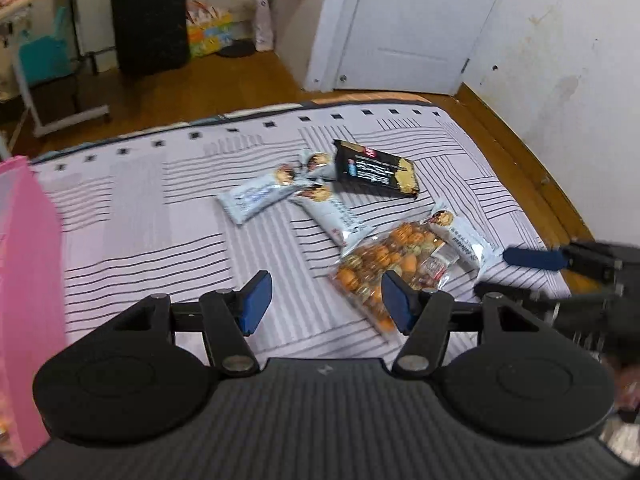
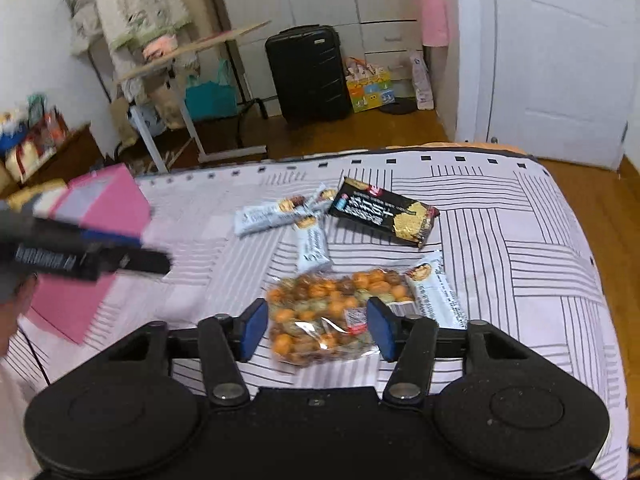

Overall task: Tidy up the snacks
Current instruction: 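Move the left tool to the second coated nuts bag and grip it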

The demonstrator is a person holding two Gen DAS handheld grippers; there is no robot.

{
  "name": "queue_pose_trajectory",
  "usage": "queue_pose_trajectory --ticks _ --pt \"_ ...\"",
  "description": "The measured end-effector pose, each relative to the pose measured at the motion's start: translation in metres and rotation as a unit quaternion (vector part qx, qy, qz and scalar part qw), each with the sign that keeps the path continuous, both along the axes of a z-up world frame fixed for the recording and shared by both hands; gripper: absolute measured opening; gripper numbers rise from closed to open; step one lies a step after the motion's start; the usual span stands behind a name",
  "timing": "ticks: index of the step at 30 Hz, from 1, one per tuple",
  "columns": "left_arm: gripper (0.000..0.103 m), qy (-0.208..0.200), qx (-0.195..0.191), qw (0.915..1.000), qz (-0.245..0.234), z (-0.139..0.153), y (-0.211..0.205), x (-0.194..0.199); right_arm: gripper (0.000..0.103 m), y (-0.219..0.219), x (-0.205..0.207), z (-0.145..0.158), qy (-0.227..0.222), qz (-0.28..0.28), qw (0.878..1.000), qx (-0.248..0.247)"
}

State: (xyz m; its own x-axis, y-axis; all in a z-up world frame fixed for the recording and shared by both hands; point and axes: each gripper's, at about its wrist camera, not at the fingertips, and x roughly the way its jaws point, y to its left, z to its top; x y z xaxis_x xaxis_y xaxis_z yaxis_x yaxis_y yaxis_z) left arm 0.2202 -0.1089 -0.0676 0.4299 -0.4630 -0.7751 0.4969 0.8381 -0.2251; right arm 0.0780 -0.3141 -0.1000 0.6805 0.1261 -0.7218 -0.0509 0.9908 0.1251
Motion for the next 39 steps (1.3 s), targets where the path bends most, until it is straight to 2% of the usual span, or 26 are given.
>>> queue_pose_trajectory --ticks 3,9,12,14,15,16,18,20,22,24,30,35,38,39 --pt "0.06 0.005 -0.016 0.9999 -0.005 -0.019 -0.018 0.017 0.062 -0.002 0.008 -0.017 0.028 0.008 1.0 0.007" --pt "0.06 0.006 -0.013 0.9991 -0.041 -0.056 -0.049 0.039 0.062 0.002 0.026 -0.049 0.089 -0.025 0.995 0.048" --pt "0.06 0.008 -0.02 0.9986 -0.048 -0.073 -0.054 0.047 0.063 0.008 0.029 -0.06 0.096 -0.024 0.991 0.085" --pt "0.058 0.012 -0.023 0.9983 -0.053 -0.081 -0.057 0.052 0.066 0.011 0.033 -0.067 0.113 -0.019 0.989 0.098" --pt "0.057 0.016 -0.024 0.998 -0.057 -0.086 -0.058 0.055 0.071 0.013 0.034 -0.07 0.119 -0.016 0.988 0.1" --pt "0.056 0.022 -0.026 0.9976 -0.061 -0.089 -0.058 0.057 0.076 0.015 0.036 -0.073 0.122 -0.013 0.988 0.095" --pt "0.045 0.042 -0.034 0.996 -0.07 -0.096 -0.058 0.062 0.076 0.016 0.039 -0.078 0.123 -0.019 0.989 0.075" --pt "0.037 0.065 -0.06 0.9931 -0.077 -0.098 -0.055 0.067 0.077 0.017 0.042 -0.082 0.122 -0.02 0.99 0.061" --pt "0.036 0.077 -0.067 0.9917 -0.078 -0.099 -0.054 0.071 0.089 0.019 0.046 -0.084 0.115 -0.011 0.991 0.06" --pt "0.034 0.083 -0.071 0.9903 -0.085 -0.1 -0.054 0.071 0.096 0.02 0.048 -0.088 0.114 -0.011 0.991 0.062" --pt "0.034 0.121 -0.046 0.9841 -0.121 -0.097 -0.059 0.057 0.099 0.039 0.044 -0.089 0.112 -0.002 0.994 -0.002" --pt "0.037 0.183 -0.04 0.972 -0.141 -0.093 -0.056 0.046 0.098 0.031 0.034 -0.078 0.142 0.013 0.99 0.02" --pt "0.038 0.214 -0.053 0.9641 -0.148 -0.098 -0.056 0.041 0.098 0.019 0.033 -0.079 0.14 -0.011 0.99 0.022" --pt "0.04 0.213 -0.048 0.9656 -0.142 -0.101 -0.059 0.039 0.097 0.017 0.034 -0.079 0.134 -0.021 0.991 0.017"
